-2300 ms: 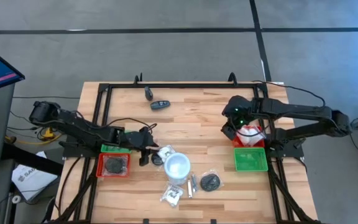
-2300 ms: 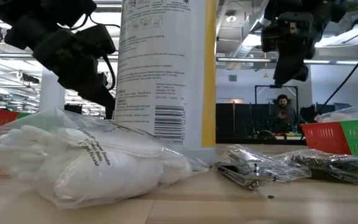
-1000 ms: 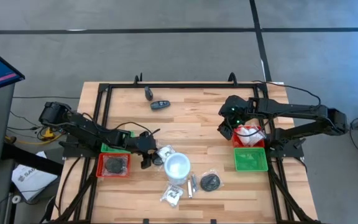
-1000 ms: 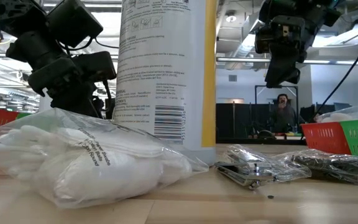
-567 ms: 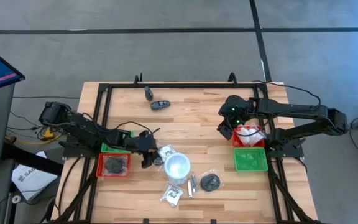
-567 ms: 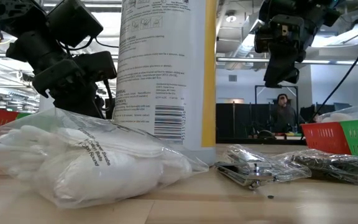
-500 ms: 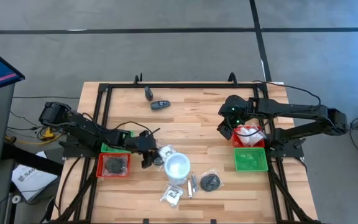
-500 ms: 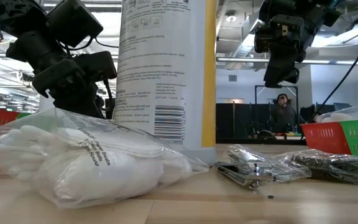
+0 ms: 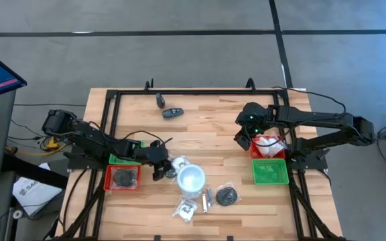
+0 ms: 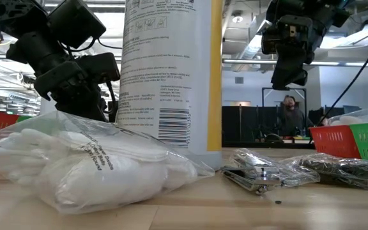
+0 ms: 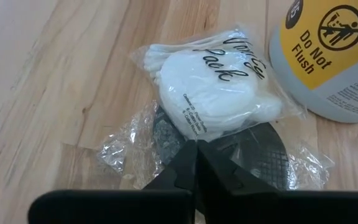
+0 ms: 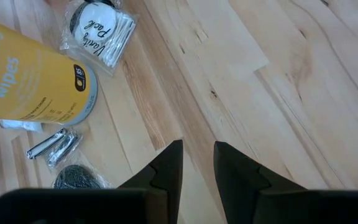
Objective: Pick & Place Travel size toiletries
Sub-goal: Put the white vanity pack into the right red bin
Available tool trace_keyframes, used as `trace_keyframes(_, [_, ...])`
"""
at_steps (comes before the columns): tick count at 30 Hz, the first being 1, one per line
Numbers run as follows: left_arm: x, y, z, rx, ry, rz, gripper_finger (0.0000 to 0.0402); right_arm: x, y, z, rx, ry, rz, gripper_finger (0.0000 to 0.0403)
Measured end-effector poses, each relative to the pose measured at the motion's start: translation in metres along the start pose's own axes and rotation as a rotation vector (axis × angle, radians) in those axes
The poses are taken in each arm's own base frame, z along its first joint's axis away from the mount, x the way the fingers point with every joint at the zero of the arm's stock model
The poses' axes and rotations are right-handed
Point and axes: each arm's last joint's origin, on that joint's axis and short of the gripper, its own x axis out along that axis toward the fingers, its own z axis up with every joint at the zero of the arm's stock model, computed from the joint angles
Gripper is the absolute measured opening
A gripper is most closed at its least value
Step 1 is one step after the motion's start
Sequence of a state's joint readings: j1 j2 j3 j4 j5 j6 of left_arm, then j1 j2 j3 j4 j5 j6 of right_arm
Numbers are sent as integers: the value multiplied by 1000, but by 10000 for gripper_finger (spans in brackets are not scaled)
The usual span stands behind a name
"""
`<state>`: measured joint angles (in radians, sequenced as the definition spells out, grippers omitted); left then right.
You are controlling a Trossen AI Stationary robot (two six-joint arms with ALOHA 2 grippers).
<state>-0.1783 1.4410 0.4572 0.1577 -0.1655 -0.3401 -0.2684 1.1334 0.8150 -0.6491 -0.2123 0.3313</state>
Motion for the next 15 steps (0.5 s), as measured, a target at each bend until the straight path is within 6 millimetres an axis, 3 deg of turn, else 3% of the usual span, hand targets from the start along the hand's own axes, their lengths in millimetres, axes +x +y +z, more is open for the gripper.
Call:
trace_keyframes(7, [-8, 0, 5, 7, -31, -11, 0, 0, 0, 0, 0, -1, 0, 82])
trace_keyframes(15, [-38, 3, 15, 7, -114, 27, 0, 0, 0, 1, -2, -7, 2, 82])
